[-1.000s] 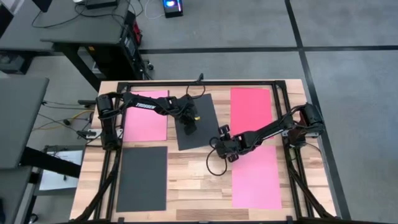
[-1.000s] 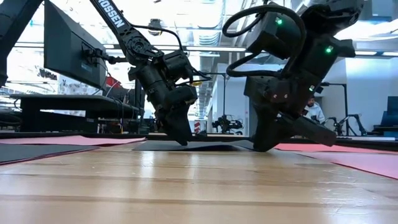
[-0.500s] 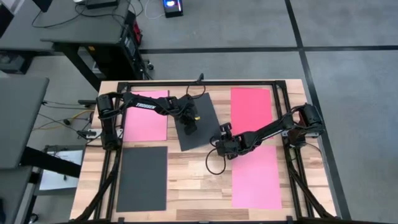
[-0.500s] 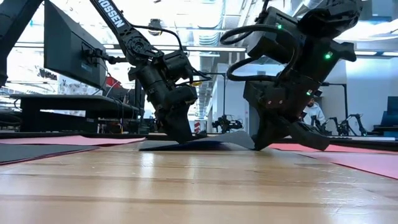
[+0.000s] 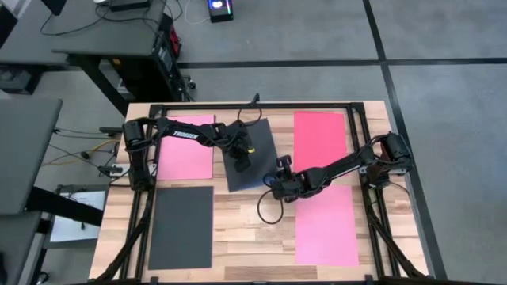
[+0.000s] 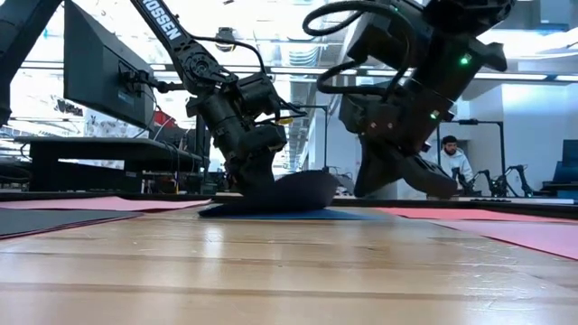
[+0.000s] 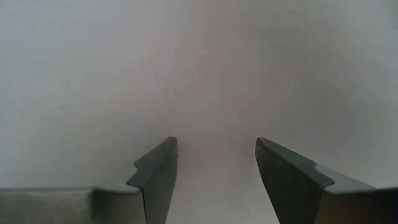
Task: Organize paper
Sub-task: Move the black paper to the bottom middle of the table
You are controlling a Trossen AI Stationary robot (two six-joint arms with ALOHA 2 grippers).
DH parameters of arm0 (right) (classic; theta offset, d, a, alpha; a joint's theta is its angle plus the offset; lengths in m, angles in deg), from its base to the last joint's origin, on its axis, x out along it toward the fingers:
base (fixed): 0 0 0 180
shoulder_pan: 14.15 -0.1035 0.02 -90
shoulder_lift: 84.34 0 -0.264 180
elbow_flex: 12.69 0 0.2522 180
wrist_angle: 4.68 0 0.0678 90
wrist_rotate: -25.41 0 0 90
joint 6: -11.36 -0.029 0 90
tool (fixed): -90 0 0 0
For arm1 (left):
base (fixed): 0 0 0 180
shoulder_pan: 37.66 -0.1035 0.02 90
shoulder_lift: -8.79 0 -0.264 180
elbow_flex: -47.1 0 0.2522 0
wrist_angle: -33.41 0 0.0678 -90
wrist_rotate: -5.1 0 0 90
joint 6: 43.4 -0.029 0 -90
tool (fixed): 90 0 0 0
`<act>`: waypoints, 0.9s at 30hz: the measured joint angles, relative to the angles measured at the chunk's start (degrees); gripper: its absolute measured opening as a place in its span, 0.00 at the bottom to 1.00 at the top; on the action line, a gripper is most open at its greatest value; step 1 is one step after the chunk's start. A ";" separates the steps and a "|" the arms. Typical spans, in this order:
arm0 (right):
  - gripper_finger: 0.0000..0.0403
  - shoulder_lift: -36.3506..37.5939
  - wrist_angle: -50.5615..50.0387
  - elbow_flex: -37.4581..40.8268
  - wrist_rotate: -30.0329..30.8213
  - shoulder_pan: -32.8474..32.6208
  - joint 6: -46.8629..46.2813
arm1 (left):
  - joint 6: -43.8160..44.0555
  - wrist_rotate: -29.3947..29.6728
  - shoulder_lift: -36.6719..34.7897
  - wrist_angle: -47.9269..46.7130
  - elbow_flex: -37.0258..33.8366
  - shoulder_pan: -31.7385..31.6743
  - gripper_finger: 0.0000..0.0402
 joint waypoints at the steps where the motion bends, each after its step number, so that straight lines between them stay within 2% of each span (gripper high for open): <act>1: 0.00 0.02 -0.01 -0.02 0.01 0.00 0.00 | -0.15 0.07 -0.92 -0.64 -0.02 0.00 0.50; 3: 0.00 0.02 -0.38 -0.02 0.00 0.00 -0.02 | -0.12 1.07 -3.05 -2.81 -0.28 0.00 0.50; 9: 0.00 0.02 -1.51 -0.02 0.02 0.00 -0.91 | -0.08 9.60 -11.22 -5.04 -0.22 1.10 0.50; 15: 0.00 0.04 -1.60 -0.02 0.02 0.09 -1.27 | 0.31 15.05 -16.17 -4.58 -0.13 7.68 0.50; 22: 0.00 0.04 -1.68 -0.02 0.02 0.17 -1.43 | 0.72 26.86 -14.09 -5.63 -0.09 20.12 0.50; 27: 0.00 0.07 -1.51 -0.02 -0.01 0.45 -2.01 | 2.50 36.13 -12.92 -4.68 -0.09 24.42 0.50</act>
